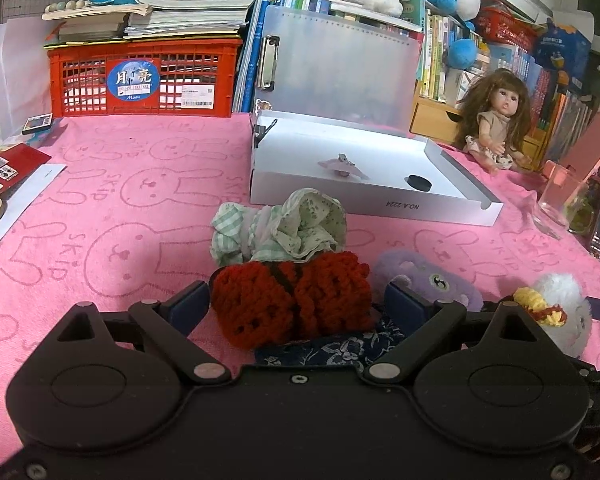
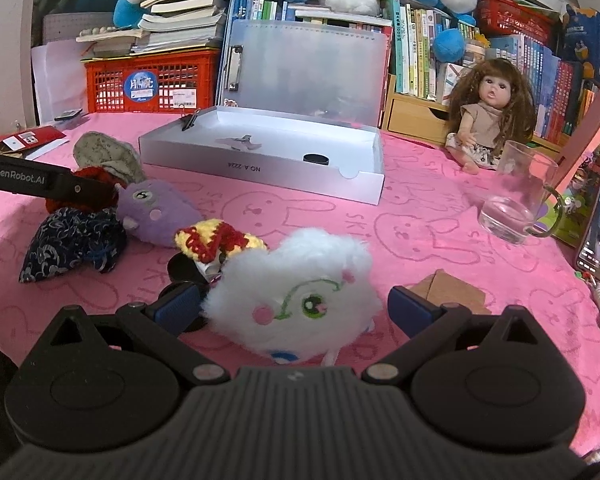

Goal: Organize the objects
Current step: 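Grasp the red crocheted bow with the left gripper while the right gripper grasps the white fluffy plush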

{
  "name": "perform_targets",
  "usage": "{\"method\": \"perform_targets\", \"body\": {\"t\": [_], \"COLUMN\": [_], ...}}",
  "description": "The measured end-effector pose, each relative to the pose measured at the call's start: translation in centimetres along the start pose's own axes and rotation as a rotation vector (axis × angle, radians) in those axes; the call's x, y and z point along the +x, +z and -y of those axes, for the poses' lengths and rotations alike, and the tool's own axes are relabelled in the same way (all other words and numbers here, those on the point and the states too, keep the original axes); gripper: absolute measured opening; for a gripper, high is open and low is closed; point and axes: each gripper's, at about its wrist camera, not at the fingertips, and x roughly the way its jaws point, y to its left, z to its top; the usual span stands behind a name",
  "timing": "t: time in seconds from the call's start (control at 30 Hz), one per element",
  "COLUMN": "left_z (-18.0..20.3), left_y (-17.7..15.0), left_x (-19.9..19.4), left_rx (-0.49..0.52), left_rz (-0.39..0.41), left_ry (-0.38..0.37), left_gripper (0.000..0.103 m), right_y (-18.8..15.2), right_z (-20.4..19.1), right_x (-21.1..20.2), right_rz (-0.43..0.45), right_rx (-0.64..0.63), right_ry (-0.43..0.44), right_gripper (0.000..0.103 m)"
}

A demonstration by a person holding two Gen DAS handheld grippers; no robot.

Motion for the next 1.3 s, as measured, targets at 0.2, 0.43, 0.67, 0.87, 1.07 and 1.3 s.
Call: {"method": "perform_targets", "body": {"t": [0.2, 0.43, 0.67, 0.87, 1.07, 1.3], "left_z": [0.02, 0.12, 0.24, 0.16, 0.27, 0.53], "left_y": [-0.01, 0.02, 0.02, -0.07, -0.12, -0.19], "left_x": [0.1, 0.26, 0.6, 0.54, 0.34, -0.04], "left_rx": [0.001, -0.002, -0.002, 0.006, 0.014, 0.022], "left_rz": [-0.001, -0.002, -0.004, 0.003, 0.011, 0.023], "left_ry": [0.002, 0.004, 0.016, 0.033, 0.044, 0.047], "left_gripper": [0.094, 0.094, 0.081, 0.074, 0.064, 0.059], "right_y": [-0.08, -0.09, -0.13, -0.15, -0.12, -0.12], "right_z": [-0.06, -0.13, -0.28, -0.27, -0.18, 0.16], "right_x": [0.15, 0.19, 0.38, 0.25, 0.18, -0.04], "right_rz": [-0.004, -0.006, -0.01, -0.013, -0.013, -0.011], "right_rx": [-0.004, -0.005, -0.008, -0.003, 0.016, 0.044], "right_ry": [0.004, 0.005, 0.011, 0.019, 0.022, 0.017], "right_gripper": [0.103, 0.103, 0.103, 0.103, 0.1, 0.084]}}
